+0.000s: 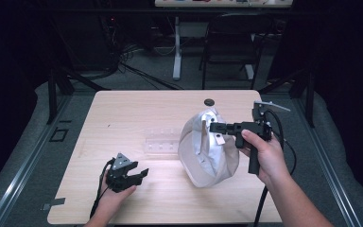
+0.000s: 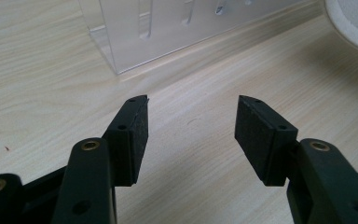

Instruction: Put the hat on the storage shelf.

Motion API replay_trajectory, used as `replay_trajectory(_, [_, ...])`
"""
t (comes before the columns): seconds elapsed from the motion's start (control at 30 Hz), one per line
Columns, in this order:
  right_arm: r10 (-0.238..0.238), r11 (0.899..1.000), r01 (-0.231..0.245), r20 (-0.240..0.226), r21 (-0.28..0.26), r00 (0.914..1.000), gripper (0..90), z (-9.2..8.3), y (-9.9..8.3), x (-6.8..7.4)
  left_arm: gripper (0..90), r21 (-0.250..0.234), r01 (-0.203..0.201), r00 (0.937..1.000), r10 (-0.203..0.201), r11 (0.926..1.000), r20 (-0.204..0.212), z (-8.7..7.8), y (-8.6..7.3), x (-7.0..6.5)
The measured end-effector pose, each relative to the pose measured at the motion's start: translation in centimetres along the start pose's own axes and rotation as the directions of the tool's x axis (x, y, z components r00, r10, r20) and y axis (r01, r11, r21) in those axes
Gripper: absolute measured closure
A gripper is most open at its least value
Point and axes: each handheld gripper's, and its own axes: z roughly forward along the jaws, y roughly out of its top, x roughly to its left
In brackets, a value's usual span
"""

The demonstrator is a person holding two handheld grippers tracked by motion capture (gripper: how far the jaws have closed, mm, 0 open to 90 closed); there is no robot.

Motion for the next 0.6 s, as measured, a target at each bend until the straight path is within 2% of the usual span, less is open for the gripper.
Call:
replay_trajectory(0.2, [0.005, 1.000, -0.005, 0.010, -0.016, 0.9999, 81.6, 0.2, 1.0, 0.4, 45.0, -0.002, 0.003, 1.0000, -0.003, 1.0000, -0.001, 0.0, 0.0, 0.0])
replay_trajectory(0.6, [-0.030, 0.999, 0.031, 0.045, -0.022, 0.9985, 81.5, 0.9, 2.8, 1.9, 45.0, -0.011, 0.008, 1.0000, -0.008, 0.9999, 0.005, -0.1, 0.0, 0.1])
